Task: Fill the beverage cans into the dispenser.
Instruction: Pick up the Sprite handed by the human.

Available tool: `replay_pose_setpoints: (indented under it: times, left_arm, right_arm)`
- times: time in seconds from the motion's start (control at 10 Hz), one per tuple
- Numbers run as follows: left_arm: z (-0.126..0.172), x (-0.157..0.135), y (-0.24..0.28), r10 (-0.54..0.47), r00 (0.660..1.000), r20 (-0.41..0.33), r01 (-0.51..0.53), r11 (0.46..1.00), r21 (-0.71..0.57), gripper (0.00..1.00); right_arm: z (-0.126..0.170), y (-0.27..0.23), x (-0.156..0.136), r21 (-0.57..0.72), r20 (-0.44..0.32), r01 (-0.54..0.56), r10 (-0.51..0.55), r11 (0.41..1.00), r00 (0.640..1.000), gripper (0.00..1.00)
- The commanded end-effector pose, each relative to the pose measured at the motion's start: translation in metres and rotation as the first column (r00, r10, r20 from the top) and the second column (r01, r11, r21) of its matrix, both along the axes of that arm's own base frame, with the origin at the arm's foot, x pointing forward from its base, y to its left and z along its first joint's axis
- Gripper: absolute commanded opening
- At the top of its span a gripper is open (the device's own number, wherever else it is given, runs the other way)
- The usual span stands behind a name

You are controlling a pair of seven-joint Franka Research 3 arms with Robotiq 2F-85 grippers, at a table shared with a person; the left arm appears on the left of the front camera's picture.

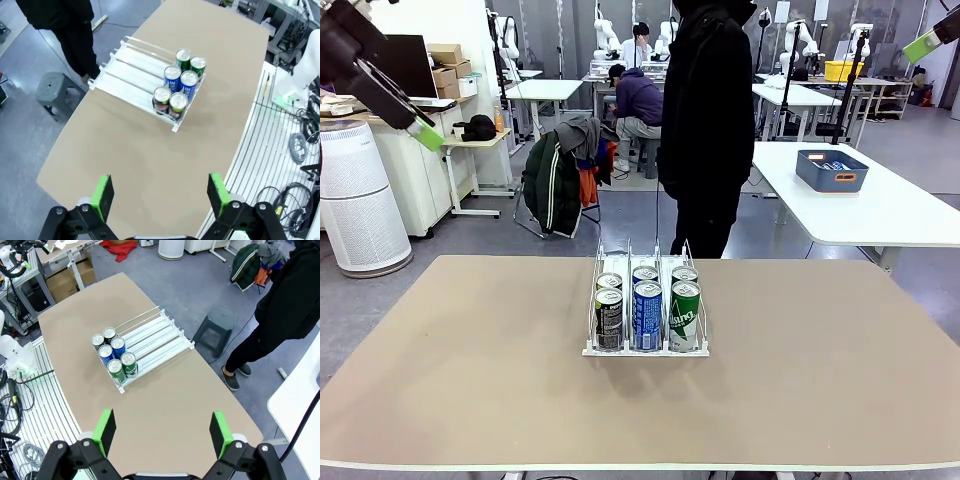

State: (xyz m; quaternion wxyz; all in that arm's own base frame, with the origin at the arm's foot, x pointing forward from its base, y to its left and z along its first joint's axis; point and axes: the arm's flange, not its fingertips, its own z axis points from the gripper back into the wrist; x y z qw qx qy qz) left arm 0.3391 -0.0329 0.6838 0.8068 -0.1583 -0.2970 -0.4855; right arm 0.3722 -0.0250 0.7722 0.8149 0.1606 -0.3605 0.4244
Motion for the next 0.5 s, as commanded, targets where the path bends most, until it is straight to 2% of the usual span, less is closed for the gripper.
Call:
replay_pose_setpoints:
  times: [0.0,0.1,0.2,0.3,0.4]
  left_arm:
    - [0.007,0.0042,0.0071,-0.026,1.0,-0.01,0.025,0.997,-0.077,1.0]
    - [0.0135,0.0016,0.0038,-0.013,1.0,0.021,0.015,0.995,-0.094,1.0]
    - [0.0085,0.0013,0.0,-0.059,0.997,0.039,0.061,0.997,-0.048,1.0]
    - [0.0137,-0.002,0.0023,0.001,1.0,0.004,-0.001,0.998,-0.062,1.0]
    - [0.0137,-0.002,0.0023,0.001,1.0,0.004,-0.001,0.998,-0.062,1.0]
  right_arm:
    - [-0.0011,0.0011,-0.0011,0.001,-0.002,0.001,-0.001,1.0,1.0,1.0]
    - [-0.0011,0.0011,-0.0011,0.001,-0.002,0.001,-0.001,1.0,1.0,1.0]
    - [-0.0011,0.0011,-0.0011,0.001,-0.002,0.001,-0.001,1.0,1.0,1.0]
    - [-0.0011,0.0011,-0.0011,0.001,-0.002,0.001,-0.001,1.0,1.0,1.0]
    - [-0.0011,0.0011,-0.0011,0.001,-0.002,0.001,-0.001,1.0,1.0,1.0]
